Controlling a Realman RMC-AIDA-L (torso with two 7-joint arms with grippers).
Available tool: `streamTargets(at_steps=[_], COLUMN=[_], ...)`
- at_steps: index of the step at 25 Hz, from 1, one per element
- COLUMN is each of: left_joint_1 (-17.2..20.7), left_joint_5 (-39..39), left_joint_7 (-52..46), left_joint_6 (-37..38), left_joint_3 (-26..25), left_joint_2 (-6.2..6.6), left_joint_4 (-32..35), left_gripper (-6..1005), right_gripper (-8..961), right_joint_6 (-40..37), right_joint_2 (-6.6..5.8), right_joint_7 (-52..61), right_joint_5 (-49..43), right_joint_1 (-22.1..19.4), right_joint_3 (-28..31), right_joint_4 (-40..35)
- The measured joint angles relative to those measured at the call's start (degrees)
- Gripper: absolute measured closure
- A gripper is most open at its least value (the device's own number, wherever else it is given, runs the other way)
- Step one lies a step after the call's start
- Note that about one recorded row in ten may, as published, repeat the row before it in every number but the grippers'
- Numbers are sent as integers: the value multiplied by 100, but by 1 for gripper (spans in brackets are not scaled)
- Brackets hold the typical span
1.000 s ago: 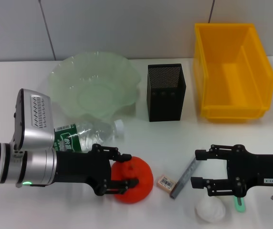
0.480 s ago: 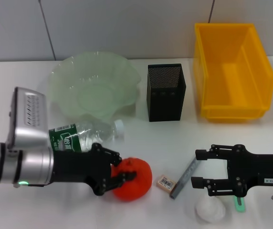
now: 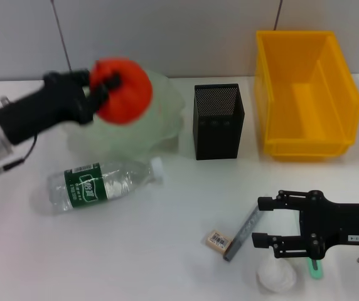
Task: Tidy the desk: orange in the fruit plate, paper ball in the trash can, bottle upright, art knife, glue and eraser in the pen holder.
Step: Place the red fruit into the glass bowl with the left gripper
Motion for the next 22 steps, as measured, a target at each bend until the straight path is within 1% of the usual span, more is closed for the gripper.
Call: streamTargets(at_steps=[1, 2, 3, 9, 10, 11, 13, 14, 17, 18, 22], left_joint_1=[-81, -116, -218, -783, -783, -917, -955, -1023, -1023, -1060, -1074], left_joint_5=[-240, -283, -389, -515, -515, -547, -554, -581, -581, -747, -802], left_joint_7=[96, 135, 230, 956, 956, 1233, 1325, 1527, 1527, 1897, 1967], left_joint_6=[-347, -447, -715, -2320, -2320, -2641, -2713, -2827, -2827, -2880, -2940], left_joint_3=[9, 9, 10, 38, 38, 28, 20, 1, 1, 21, 20], left_joint_2=[-6, -7, -12, -39, -39, -52, -53, -54, -54, -61, -63], left_joint_4=[-144, -190, -329, -1027, -1027, -1221, -1294, -1423, -1423, -1575, -1633], left_gripper=[806, 818, 829, 880, 886, 893, 903, 908, 922, 927, 777], right_gripper=[192, 191, 191, 191, 191, 191, 191, 191, 192, 192, 192], right_joint_6=[0, 0, 0, -2, -2, -2, -2, 0, 5, 8, 58], right_joint_2=[3, 6, 9, 38, 41, 44, 48, 49, 50, 52, 70], right_joint_7=[0, -1, -1, -9, -10, -10, -11, -13, -19, -20, -36], right_joint_5=[0, 0, -1, 0, 0, 0, 0, 0, 0, 0, 0], right_joint_1=[4, 8, 13, 24, 27, 29, 34, 34, 35, 36, 52], right_joint_3=[0, 0, 1, 0, 0, 0, -1, 0, 7, 8, 9], right_joint_4=[-2, -3, -4, -4, -4, -3, 7, 11, 13, 15, 27])
